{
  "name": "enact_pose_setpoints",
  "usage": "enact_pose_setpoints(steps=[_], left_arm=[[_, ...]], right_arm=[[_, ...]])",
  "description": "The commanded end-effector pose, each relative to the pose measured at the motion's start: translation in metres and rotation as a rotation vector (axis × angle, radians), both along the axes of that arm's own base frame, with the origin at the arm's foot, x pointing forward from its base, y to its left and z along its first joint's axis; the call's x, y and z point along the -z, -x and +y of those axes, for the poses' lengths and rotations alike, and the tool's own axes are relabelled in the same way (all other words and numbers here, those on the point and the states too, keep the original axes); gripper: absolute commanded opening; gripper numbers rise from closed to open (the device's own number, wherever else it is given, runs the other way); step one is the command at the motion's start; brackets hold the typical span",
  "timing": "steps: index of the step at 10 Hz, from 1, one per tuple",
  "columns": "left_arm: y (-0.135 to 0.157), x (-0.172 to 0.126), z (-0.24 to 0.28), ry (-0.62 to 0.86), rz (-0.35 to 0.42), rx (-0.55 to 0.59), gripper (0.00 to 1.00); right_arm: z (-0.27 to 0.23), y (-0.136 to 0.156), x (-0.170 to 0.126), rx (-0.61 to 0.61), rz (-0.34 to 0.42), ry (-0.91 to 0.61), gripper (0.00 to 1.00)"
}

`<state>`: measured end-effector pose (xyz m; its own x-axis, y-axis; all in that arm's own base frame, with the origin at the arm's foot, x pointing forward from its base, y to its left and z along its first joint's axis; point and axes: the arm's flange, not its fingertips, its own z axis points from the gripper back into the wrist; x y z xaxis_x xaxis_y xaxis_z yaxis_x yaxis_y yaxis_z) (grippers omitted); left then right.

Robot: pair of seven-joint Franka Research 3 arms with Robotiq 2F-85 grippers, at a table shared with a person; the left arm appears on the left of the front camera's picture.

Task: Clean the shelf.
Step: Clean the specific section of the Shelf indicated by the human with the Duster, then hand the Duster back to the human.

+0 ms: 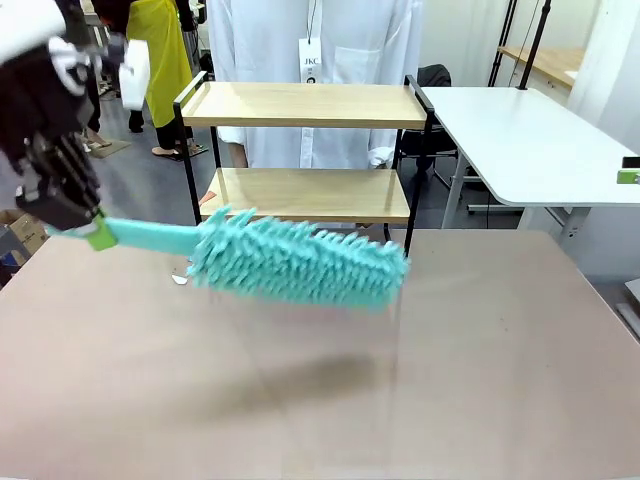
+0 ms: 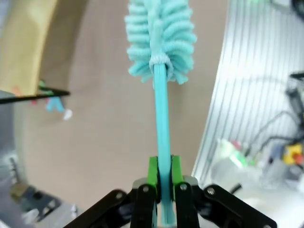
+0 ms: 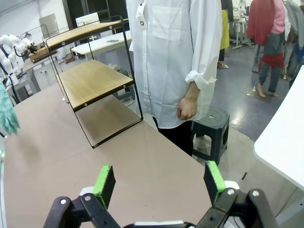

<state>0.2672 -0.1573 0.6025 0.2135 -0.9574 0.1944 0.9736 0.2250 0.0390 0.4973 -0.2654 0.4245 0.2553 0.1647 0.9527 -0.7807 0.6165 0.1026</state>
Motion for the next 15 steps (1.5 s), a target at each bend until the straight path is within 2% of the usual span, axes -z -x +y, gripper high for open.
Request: enact_pose_setpoints(steps=[1,4,5,6,7,15], left_arm=[[-0.007,0.006,0.011,-0.14,0.041,0.033,0.13],[-0.019,0.016,0.024,-0.241,0.092,0.007,0.13],[-0.022,0.016,0.026,-0.26,0.076,-0.019,0.13],[-0.026,0.015,0.024,-0.25,0.024,-0.085,0.13],[-0.018,0.026,0.025,-0.224,0.094,-0.019,0.13],[-0.018,0.026,0.025,-0.224,0.094,-0.019,0.13]], right_arm=[[0.001,0.0,-0.003,-0.001,-0.005,0.003,1.0],[0.001,0.0,-0.003,-0.001,-0.005,0.003,1.0],[0.001,0.0,-0.003,-0.001,-0.005,0.003,1.0],[0.001,0.0,-0.003,-0.001,-0.005,0.003,1.0],[0.001,0.0,-0.003,-0.001,-0.005,0.003,1.0],[0.001,0.0,-0.003,-0.001,-0.005,0.003,1.0]])
